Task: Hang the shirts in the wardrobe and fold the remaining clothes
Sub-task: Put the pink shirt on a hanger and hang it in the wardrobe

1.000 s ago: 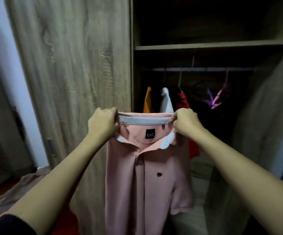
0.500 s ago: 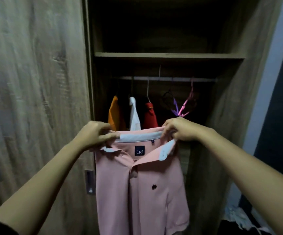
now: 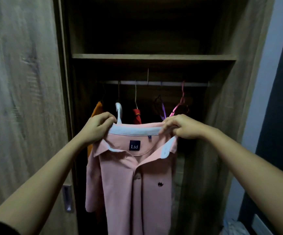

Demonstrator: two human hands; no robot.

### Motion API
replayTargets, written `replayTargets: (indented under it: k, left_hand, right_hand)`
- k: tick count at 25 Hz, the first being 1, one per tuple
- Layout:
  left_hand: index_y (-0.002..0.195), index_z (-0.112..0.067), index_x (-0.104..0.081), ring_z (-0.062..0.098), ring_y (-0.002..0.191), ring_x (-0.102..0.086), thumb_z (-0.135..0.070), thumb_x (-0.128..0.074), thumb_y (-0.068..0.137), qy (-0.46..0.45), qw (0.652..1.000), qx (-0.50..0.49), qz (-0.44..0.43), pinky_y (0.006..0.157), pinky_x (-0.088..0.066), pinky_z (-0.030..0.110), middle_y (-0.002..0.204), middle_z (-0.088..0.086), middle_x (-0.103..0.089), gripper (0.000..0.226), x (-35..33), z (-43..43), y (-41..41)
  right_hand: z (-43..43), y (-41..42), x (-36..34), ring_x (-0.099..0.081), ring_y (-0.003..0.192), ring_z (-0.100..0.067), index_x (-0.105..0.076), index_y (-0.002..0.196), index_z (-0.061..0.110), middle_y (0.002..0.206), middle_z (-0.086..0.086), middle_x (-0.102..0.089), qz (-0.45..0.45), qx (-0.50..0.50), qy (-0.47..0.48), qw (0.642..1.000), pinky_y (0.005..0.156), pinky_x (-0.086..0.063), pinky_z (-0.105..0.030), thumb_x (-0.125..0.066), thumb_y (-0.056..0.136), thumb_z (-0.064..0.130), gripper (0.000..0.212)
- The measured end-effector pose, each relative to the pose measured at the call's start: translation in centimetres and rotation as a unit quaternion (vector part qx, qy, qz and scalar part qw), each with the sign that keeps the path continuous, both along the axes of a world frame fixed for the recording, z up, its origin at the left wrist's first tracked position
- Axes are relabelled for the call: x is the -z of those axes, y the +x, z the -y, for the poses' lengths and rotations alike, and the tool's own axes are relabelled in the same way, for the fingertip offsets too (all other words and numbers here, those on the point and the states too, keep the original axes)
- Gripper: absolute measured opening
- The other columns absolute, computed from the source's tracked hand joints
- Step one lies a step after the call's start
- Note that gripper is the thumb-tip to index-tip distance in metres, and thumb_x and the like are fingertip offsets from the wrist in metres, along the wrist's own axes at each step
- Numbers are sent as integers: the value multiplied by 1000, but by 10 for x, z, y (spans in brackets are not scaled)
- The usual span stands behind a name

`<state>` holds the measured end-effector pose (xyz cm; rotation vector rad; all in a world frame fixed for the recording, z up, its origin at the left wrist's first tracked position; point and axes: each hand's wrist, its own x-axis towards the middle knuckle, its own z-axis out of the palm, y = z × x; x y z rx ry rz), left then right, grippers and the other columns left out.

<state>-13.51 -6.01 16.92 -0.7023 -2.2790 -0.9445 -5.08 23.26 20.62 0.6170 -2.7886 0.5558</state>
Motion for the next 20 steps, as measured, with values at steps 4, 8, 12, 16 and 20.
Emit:
replayTargets:
  k: [4,8,12,16,20]
  left_hand:
    - [47,-17,-30,8,42,-33,-38,-48,95,34,999,-27,-5,44,-25,20,39,-7,-29,55,-2,-13,-17]
    - [52,-17,-48,3,42,-47,-44,-45,95,-86,995,-32,46,48,-33,18,42,-9,-47,50,3,-22,-38]
    - [69,-16,-68,0,54,-64,-36,-48,96,63,995,58,57,58,-50,14,64,-3,-69,39,-19,-73,-43]
    - [69,-12,-67,14,55,-66,-35,-53,93,170,963,110,176,61,-56,25,66,10,-69,36,-40,-153,-83]
    - [76,-6,-70,30,89,-69,-51,-52,87,141,967,25,213,87,-54,37,87,18,-73,49,-37,-210,-136]
  right_hand:
    - [-6,-14,2,-55,83,11,-75,90,19,87,21,-59,-44,4,-32,999,71,-38,-2,-41,72,-13,50]
    - [-6,-29,1,-53,80,9,-75,97,13,90,18,-57,-51,1,-9,999,69,-37,-1,-42,75,-10,45]
    - [-15,-47,6,-58,93,-5,-74,97,15,98,10,-60,-11,11,35,999,86,-46,-17,-43,74,-6,44]
    - [-25,-53,10,-60,96,-13,-75,95,16,98,5,-63,-5,28,61,998,91,-48,-31,-45,74,-3,41]
    - [-40,-47,24,-62,88,-18,-74,93,19,96,-3,-66,-8,12,104,994,82,-49,-28,-41,65,11,44]
